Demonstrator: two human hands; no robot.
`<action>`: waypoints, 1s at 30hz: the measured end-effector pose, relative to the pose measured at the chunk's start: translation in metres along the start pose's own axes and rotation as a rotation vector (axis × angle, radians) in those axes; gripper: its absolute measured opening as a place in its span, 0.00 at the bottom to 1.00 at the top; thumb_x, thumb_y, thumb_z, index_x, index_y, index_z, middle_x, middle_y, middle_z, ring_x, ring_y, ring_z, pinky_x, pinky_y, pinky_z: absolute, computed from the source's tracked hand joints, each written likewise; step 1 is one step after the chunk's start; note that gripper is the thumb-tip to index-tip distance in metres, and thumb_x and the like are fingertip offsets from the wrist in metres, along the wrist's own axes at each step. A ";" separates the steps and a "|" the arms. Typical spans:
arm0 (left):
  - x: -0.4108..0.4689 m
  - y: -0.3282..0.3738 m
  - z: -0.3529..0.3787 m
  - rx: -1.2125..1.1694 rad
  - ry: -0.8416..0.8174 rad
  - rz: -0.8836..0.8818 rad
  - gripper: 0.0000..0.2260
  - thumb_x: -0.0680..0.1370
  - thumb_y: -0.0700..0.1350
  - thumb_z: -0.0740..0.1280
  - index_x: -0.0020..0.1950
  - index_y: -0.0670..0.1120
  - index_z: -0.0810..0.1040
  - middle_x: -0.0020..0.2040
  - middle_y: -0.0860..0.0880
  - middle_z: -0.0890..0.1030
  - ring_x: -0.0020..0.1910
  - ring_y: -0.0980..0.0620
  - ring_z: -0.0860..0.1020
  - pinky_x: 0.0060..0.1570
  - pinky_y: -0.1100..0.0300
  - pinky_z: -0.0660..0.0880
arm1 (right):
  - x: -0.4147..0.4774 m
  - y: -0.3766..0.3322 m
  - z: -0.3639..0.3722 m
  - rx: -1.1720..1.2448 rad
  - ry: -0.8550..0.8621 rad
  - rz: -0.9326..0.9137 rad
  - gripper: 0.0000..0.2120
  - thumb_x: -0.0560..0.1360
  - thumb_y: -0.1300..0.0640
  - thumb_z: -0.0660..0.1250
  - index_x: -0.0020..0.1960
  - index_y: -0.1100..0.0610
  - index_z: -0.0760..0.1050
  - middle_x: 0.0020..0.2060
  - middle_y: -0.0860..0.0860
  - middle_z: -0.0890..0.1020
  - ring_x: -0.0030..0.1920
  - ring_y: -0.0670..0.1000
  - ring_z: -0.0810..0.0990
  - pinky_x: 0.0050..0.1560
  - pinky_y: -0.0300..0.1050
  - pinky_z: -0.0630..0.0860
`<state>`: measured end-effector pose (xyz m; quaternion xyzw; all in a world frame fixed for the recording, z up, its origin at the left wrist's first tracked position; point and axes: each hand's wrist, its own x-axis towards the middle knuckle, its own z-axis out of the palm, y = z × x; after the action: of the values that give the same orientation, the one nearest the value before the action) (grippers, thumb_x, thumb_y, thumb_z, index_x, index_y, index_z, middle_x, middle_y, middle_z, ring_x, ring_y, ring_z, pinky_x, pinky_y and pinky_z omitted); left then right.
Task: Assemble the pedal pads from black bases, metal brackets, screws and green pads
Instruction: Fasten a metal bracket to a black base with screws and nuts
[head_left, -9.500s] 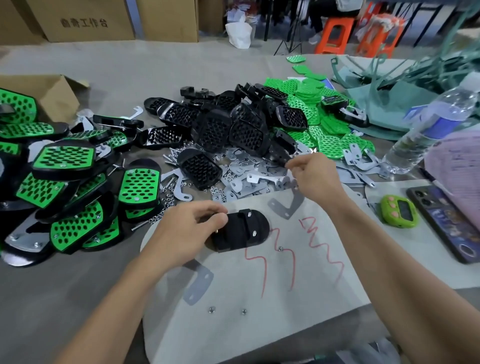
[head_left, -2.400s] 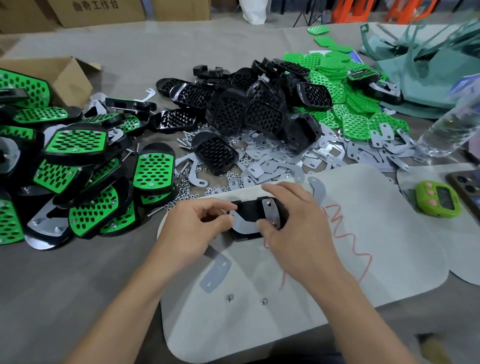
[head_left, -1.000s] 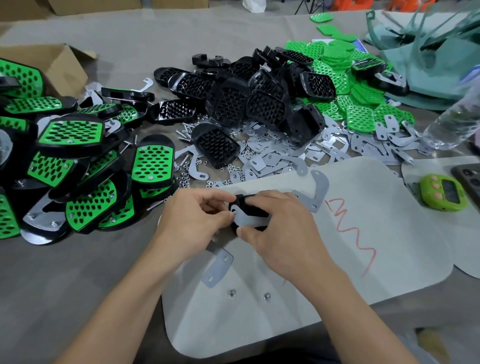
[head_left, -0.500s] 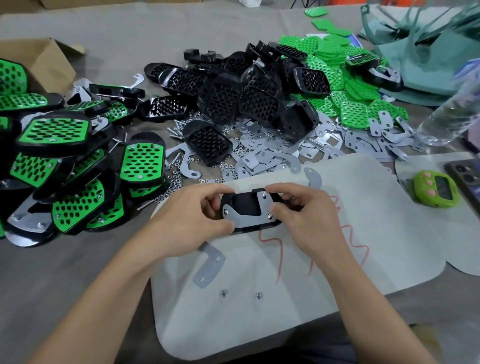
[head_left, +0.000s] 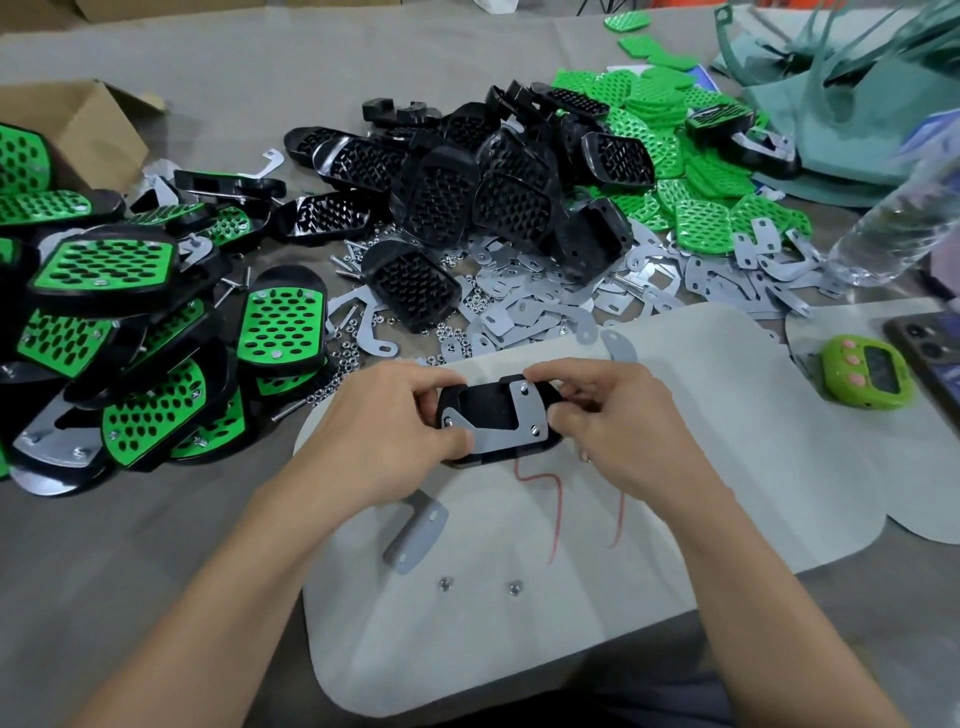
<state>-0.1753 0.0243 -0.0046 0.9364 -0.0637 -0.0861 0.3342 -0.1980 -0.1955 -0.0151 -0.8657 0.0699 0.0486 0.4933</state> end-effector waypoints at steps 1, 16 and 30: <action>-0.002 0.000 0.002 0.036 0.017 0.025 0.19 0.68 0.51 0.79 0.58 0.61 0.83 0.43 0.57 0.77 0.42 0.59 0.76 0.39 0.66 0.69 | -0.002 0.002 -0.005 -0.030 -0.048 -0.019 0.24 0.70 0.64 0.71 0.56 0.39 0.83 0.40 0.38 0.81 0.41 0.40 0.80 0.46 0.36 0.74; -0.001 0.007 0.022 0.193 0.028 0.144 0.26 0.71 0.62 0.75 0.68 0.63 0.77 0.54 0.66 0.71 0.56 0.61 0.66 0.50 0.57 0.65 | -0.007 0.010 -0.001 -0.024 -0.021 -0.062 0.25 0.65 0.55 0.80 0.58 0.36 0.82 0.46 0.36 0.84 0.47 0.40 0.81 0.56 0.40 0.78; -0.007 0.015 0.028 0.383 0.086 0.289 0.27 0.74 0.63 0.63 0.71 0.55 0.71 0.58 0.56 0.75 0.57 0.52 0.69 0.55 0.60 0.64 | 0.001 0.010 0.002 -0.097 0.021 -0.134 0.22 0.64 0.50 0.80 0.55 0.35 0.82 0.44 0.37 0.82 0.46 0.35 0.78 0.46 0.27 0.71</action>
<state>-0.1888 -0.0034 -0.0149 0.9666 -0.1980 0.0162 0.1617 -0.1990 -0.1989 -0.0248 -0.8919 0.0147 0.0097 0.4519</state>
